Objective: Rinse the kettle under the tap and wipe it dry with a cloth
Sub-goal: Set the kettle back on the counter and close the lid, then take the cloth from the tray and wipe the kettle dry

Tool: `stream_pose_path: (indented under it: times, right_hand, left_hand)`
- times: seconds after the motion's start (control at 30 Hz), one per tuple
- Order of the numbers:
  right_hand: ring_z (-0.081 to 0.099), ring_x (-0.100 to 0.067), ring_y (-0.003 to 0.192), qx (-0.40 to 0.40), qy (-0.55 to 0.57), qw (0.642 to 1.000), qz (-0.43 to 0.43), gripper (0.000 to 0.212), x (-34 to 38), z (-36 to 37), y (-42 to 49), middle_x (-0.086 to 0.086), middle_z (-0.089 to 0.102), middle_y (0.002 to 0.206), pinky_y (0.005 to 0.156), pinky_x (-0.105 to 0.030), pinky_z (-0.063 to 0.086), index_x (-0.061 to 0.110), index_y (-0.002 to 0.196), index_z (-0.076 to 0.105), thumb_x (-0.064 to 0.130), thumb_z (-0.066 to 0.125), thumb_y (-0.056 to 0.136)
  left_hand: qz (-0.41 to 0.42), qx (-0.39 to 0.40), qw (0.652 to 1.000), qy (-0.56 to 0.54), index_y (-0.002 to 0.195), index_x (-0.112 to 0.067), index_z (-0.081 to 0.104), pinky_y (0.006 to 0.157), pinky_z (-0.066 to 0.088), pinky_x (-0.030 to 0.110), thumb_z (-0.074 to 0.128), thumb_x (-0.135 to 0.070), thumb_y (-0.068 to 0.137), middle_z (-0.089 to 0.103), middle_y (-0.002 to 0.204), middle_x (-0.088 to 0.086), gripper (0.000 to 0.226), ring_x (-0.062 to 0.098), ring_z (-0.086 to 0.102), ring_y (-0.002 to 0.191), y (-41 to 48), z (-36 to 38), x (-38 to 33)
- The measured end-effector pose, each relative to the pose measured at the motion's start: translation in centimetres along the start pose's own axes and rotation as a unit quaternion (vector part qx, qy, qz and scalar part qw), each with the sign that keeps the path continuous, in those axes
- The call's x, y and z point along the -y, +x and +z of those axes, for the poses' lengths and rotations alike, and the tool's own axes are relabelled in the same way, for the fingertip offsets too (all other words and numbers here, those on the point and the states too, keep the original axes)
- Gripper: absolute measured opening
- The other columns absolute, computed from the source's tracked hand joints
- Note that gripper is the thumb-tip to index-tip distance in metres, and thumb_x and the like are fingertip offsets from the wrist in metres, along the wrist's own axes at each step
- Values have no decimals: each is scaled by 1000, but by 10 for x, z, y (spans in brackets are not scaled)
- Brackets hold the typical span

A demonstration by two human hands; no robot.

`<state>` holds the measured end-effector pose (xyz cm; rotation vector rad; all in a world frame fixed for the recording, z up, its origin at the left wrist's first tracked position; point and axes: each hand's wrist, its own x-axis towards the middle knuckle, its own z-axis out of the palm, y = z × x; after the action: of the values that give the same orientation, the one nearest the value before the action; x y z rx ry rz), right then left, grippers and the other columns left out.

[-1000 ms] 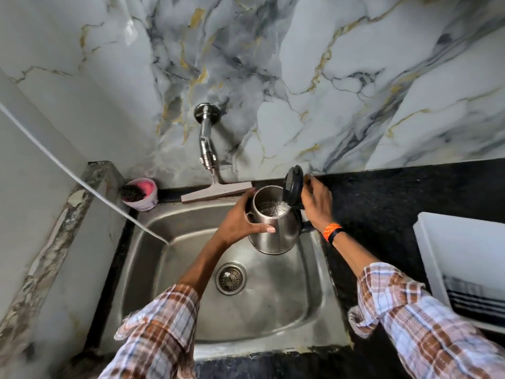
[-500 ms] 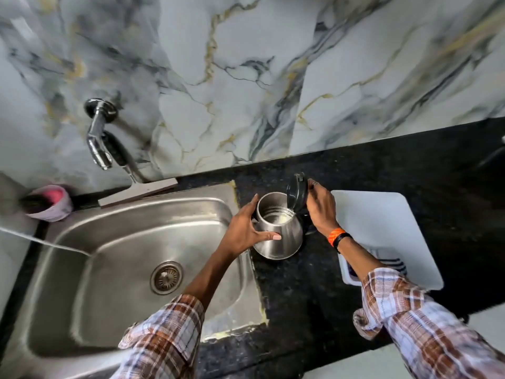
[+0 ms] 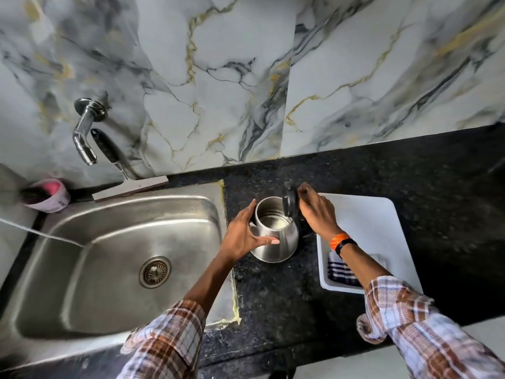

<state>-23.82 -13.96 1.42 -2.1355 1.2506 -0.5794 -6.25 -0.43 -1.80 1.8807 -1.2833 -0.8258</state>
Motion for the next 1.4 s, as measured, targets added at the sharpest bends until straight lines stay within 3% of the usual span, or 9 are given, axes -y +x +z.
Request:
stream_pose_path:
  times: [0.1, 0.27, 0.47, 0.6, 0.73, 0.87, 1.03, 1.23, 1.4]
  right_hand:
    - [66, -36, 96, 71, -80, 994, 0, 48, 11, -6, 2, -9, 72, 96, 77, -39, 40, 30, 98, 42, 74, 41, 78]
    - [69, -35, 93, 97, -163, 981, -28, 58, 25, 1, 1, -3, 65, 83, 75, -37, 40, 27, 105, 36, 72, 59, 77]
    - [68, -35, 85, 102, -155, 982, -31, 52, 25, 5, 2, 0, 63, 77, 70, -36, 41, 28, 102, 36, 64, 63, 76]
    - [68, -33, 92, 110, -169, 979, -25, 57, 24, 6, 1, -5, 70, 90, 77, -40, 48, 30, 106, 38, 75, 58, 75]
    - [52, -30, 115, 74, -178, 981, -21, 66, 16, 2, -13, -8, 55, 118, 90, -46, 50, 32, 121, 45, 81, 49, 77]
    - [49, -23, 118, -81, -119, 985, -95, 49, -20, -10, -46, -3, 49, 125, 97, -39, 47, 26, 128, 51, 56, 57, 89]
    - [50, -25, 121, -65, -116, 991, 30, 40, -104, -32, -83, -2, 49, 126, 96, -43, 51, 24, 124, 55, 35, 67, 87]
    - [38, -28, 137, 150, -206, 951, 173, 65, -162, -51, -97, 1, 45, 145, 105, -54, 37, 29, 143, 42, 46, 66, 85]
    - [46, -33, 125, 215, -227, 936, 161, 52, -178, -49, -95, -8, 58, 125, 98, -49, 38, 25, 125, 60, 53, 69, 82]
  left_hand:
    - [-3, -3, 1000, 16, 159, -23, 25, 121, 39, 41, 93, -60, 54, 45, 157, 6, 131, 21, 47, 143, -3, 2, -2]
    - [-1, -6, 1000, 24, 160, -20, 24, 119, 41, 39, 92, -59, 57, 43, 159, 8, 130, 23, 48, 142, -7, 3, -3]
    - [0, -6, 1000, 22, 160, -22, 24, 119, 41, 42, 93, -55, 59, 41, 160, 9, 126, 24, 46, 144, -9, 1, -2]
    - [14, -5, 999, 29, 160, -21, 21, 125, 29, 36, 90, -56, 63, 29, 166, 7, 123, 24, 32, 153, -10, 5, 2]
    - [120, -79, 981, 129, 160, -14, 19, 128, 14, 41, 78, -67, 71, 12, 170, 9, 119, 27, 6, 159, -18, 19, 2]
    - [286, -132, 929, 196, 153, -1, 37, 129, 16, 49, 71, -55, 87, 33, 163, 17, 92, 33, 19, 157, -35, 46, -18]
    - [358, -37, 912, 195, 150, 0, 42, 128, 23, 45, 63, -44, 96, 46, 155, 16, 73, 32, 33, 153, -35, 107, -37]
    - [244, 144, 922, 264, 153, 1, 34, 122, 32, 43, 73, -28, 88, 48, 151, 24, 82, 41, 45, 142, 4, 184, -48]
    - [192, 229, 888, 350, 160, -6, 13, 117, 32, 42, 62, -37, 97, 43, 154, 18, 86, 37, 44, 141, 25, 214, -60]
